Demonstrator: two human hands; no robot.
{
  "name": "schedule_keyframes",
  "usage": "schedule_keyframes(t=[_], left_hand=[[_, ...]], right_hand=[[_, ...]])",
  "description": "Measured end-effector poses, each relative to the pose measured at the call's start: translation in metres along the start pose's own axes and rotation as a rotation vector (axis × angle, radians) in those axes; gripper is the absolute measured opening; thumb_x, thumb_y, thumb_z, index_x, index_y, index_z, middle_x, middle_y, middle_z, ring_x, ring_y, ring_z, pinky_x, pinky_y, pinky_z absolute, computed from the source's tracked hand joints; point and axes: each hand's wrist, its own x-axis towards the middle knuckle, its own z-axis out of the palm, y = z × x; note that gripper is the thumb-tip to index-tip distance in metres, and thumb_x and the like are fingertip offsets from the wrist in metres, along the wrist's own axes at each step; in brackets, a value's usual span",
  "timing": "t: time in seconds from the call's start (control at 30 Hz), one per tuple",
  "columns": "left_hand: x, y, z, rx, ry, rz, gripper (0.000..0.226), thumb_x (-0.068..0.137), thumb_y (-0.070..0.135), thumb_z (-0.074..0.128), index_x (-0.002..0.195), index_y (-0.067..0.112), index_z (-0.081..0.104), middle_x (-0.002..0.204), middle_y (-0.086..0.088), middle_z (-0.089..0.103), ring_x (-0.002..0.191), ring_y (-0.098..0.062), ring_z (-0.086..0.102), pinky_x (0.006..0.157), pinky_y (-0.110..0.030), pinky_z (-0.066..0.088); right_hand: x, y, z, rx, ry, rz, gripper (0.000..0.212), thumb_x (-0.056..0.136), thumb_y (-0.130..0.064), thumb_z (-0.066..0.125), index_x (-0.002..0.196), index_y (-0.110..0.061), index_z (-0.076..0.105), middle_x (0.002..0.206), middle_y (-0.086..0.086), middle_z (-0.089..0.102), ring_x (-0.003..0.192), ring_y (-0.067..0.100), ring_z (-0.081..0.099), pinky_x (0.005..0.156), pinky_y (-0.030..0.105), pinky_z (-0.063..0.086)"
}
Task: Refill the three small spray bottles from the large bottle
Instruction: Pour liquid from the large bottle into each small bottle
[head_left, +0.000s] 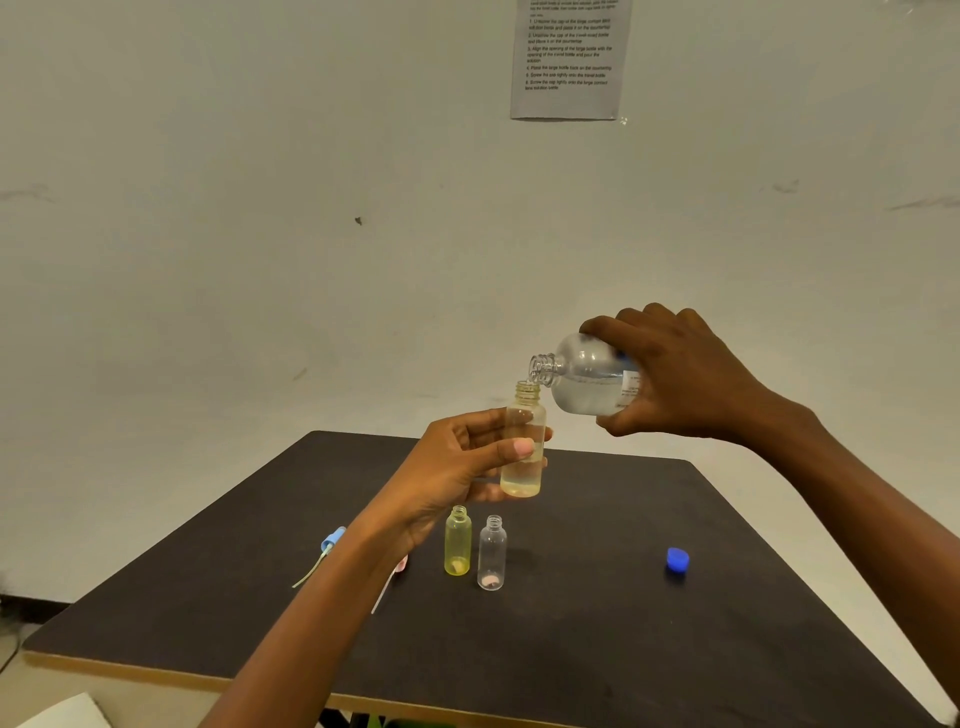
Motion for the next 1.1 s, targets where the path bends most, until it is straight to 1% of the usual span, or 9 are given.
schedule_keyframes(t=[0.17,0.3,0.57,0.7,0.83,0.93,1.03,1.1], left_hand=[[0.0000,-0.0001,0.0004,0.000,-0.001,-0.007,0.032,0.085,0.013,0.062,0.116,0.019,0.062,0.109,0.000,0.072,0.098,-0.018,0.070,0.077,-0.032,0.059],[-0.0005,-0.0005,0.0002,0.001,-0.003,-0.008,0.031,0.085,0.013,0.062,0.116,0.019,0.062,0.110,0.000,0.072,0.098,-0.019,0.070,0.079,-0.034,0.058],[-0.0010,0.0006,0.0003,0.009,0.001,-0.002,0.030,0.086,0.014,0.062,0.115,0.019,0.062,0.108,0.001,0.072,0.097,-0.018,0.070,0.073,-0.029,0.059],[-0.0016,0.0004,0.0004,0.012,-0.001,-0.001,0.030,0.086,0.014,0.062,0.116,0.020,0.062,0.108,0.002,0.073,0.096,-0.017,0.070,0.072,-0.029,0.059],[-0.0011,0.0004,0.0001,0.026,0.001,0.001,0.030,0.085,0.015,0.062,0.115,0.020,0.062,0.108,0.002,0.072,0.098,-0.018,0.070,0.077,-0.033,0.059],[-0.0006,0.0004,-0.0002,0.025,0.001,0.000,0.031,0.085,0.015,0.063,0.115,0.020,0.062,0.109,0.002,0.072,0.098,-0.018,0.070,0.080,-0.035,0.058],[-0.0003,0.0005,-0.0004,0.015,0.000,-0.002,0.032,0.084,0.014,0.063,0.116,0.019,0.062,0.109,0.000,0.072,0.098,-0.019,0.070,0.077,-0.033,0.059],[-0.0002,0.0005,-0.0004,0.007,-0.003,-0.002,0.031,0.084,0.013,0.063,0.116,0.018,0.062,0.109,0.000,0.072,0.098,-0.019,0.070,0.075,-0.033,0.059]], right_hand=[[0.0000,-0.0003,-0.0001,-0.008,0.005,-0.007,0.074,0.052,-0.052,0.061,0.119,-0.023,0.050,0.090,-0.003,0.054,0.076,0.016,0.038,0.070,0.030,0.025],[0.0000,-0.0005,-0.0013,-0.014,-0.002,-0.001,0.074,0.052,-0.052,0.060,0.119,-0.025,0.049,0.087,-0.007,0.048,0.076,0.016,0.038,0.070,0.030,0.025],[0.0005,-0.0020,-0.0037,-0.015,-0.013,0.006,0.075,0.052,-0.053,0.060,0.120,-0.025,0.049,0.086,-0.010,0.042,0.077,0.016,0.038,0.070,0.030,0.024],[0.0006,-0.0023,-0.0039,-0.017,-0.015,0.006,0.075,0.051,-0.053,0.059,0.120,-0.025,0.049,0.086,-0.009,0.044,0.077,0.016,0.038,0.070,0.030,0.025],[0.0005,-0.0014,-0.0035,-0.005,-0.011,-0.001,0.075,0.051,-0.053,0.060,0.119,-0.024,0.049,0.087,-0.004,0.052,0.077,0.017,0.040,0.069,0.030,0.026],[0.0011,-0.0008,-0.0039,-0.005,-0.012,-0.003,0.074,0.051,-0.053,0.060,0.119,-0.024,0.049,0.089,-0.003,0.054,0.077,0.018,0.040,0.069,0.031,0.026],[0.0012,-0.0011,-0.0043,-0.004,-0.013,-0.001,0.075,0.051,-0.052,0.060,0.119,-0.024,0.049,0.089,-0.003,0.054,0.077,0.018,0.041,0.069,0.031,0.027],[0.0011,-0.0015,-0.0042,-0.004,-0.013,0.000,0.074,0.052,-0.052,0.060,0.120,-0.024,0.049,0.087,-0.006,0.050,0.077,0.018,0.040,0.069,0.031,0.026]])
